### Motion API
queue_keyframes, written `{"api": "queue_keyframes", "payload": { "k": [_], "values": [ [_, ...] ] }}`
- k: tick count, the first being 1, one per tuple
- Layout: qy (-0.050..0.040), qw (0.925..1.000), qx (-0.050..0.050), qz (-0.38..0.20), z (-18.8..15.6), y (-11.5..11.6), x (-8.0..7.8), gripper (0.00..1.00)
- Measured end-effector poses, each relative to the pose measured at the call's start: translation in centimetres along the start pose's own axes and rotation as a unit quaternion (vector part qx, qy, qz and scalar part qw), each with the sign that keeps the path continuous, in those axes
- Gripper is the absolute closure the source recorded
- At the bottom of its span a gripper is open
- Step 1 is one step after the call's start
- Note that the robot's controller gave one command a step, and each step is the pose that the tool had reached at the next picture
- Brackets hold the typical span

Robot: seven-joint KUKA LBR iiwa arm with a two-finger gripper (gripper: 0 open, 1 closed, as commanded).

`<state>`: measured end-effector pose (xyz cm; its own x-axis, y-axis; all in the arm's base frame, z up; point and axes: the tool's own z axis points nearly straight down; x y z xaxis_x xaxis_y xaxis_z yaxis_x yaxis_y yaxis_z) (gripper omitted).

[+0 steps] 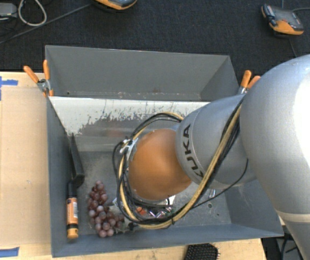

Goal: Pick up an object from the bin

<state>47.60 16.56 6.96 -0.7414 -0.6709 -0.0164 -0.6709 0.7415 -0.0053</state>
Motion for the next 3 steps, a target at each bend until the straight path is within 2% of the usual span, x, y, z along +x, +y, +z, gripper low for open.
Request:
{"api": "queue_keyframes", "payload": {
  "k": [1, 2, 3],
  "values": [
    [0.0003, 0.9999, 0.000, -0.014, 0.0, 0.1, -0.4, 1.00],
    [0.0007, 0.9996, -0.001, 0.027, 0.0, 0.3, -0.7, 1.00],
    [-0.0001, 0.9954, -0.001, -0.096, 0.1, 0.3, -2.8, 1.00]
  ]
}}
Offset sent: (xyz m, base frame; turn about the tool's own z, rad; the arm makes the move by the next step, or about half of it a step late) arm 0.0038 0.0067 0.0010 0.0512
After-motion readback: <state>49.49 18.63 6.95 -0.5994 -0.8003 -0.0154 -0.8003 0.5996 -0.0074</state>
